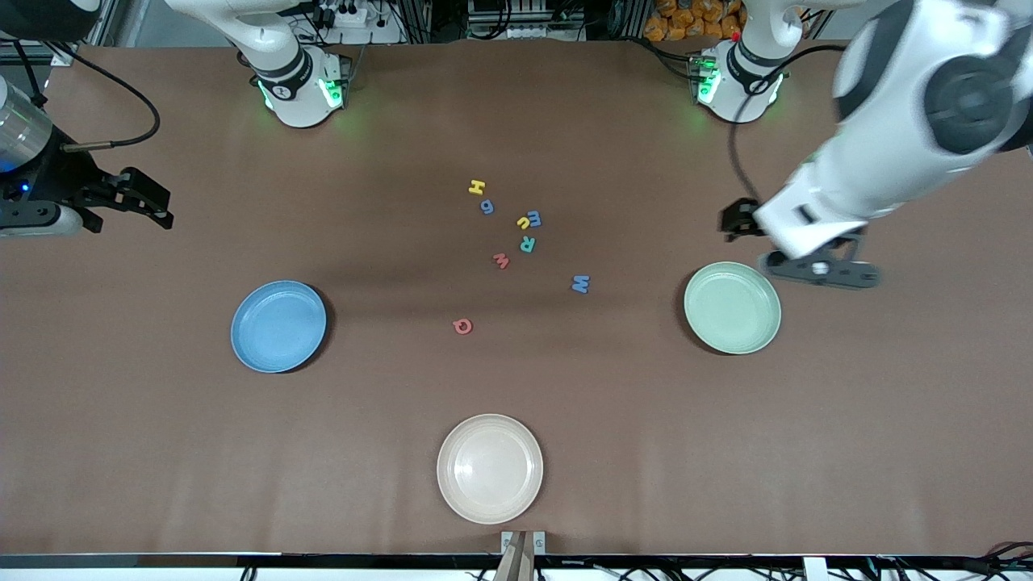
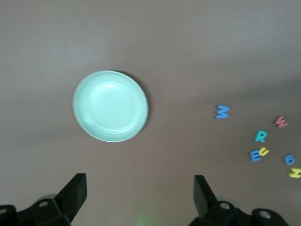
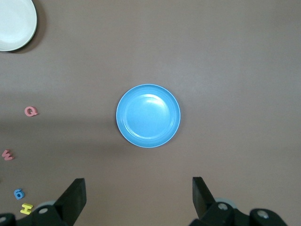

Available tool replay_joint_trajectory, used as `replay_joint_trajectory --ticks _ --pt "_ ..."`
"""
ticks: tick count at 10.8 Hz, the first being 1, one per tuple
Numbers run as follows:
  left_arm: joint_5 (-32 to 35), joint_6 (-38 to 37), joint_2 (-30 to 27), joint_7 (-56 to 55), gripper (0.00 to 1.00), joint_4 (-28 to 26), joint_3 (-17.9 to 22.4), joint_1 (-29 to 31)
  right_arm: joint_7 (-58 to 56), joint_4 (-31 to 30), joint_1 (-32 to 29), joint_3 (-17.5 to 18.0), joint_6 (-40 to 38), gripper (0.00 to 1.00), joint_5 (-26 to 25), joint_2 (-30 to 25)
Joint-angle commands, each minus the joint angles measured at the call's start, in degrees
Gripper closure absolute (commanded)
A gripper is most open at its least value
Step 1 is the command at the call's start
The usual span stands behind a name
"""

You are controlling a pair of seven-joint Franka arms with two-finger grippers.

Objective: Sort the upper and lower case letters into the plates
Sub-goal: 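Move the left gripper over the blue foam letter M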

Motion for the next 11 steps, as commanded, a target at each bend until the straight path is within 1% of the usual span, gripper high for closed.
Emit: replay_joint_trajectory --ticks 1,2,5,7,9,10,11 --pt "0.88 3.59 5.35 -6.25 0.0 0.3 -0.06 -5.15 0.42 2.01 0.15 -0.08 -0.86 0.0 0.6 -0.53" --pt "0.88 6.22 7.2 -6.87 0.0 -0.58 -0.06 -6.48 0.6 2.2 0.15 0.09 -0.86 0.0 0.6 -0.53" --pt "0.88 16.76 10.55 -19.4 0.0 -6.1 -0.14 -9.64 0.69 2.55 0.15 0.18 -1.56 0.0 0.69 -0.53" --pt "0.79 19.59 14.4 -32.03 0.0 -6.39 -0.14 -9.66 0.34 2.72 0.06 0.18 -1.92 0.0 0.6 -0.62" --pt "0.44 21.7 16.26 -44.34 0.0 -6.39 -0.23 -10.79 -0.01 2.9 -0.38 0.1 -1.4 0.0 0.51 0.08" --pt "0.18 22.32 18.18 -49.1 0.0 -6.39 -0.23 -10.89 -0.45 2.73 -1.08 -0.17 -1.39 0.0 0.95 0.26" --pt "0.27 23.46 18.9 -51.32 0.0 -6.82 -0.23 -10.97 -0.46 2.55 -1.0 -0.17 -1.74 0.0 0.87 0.26"
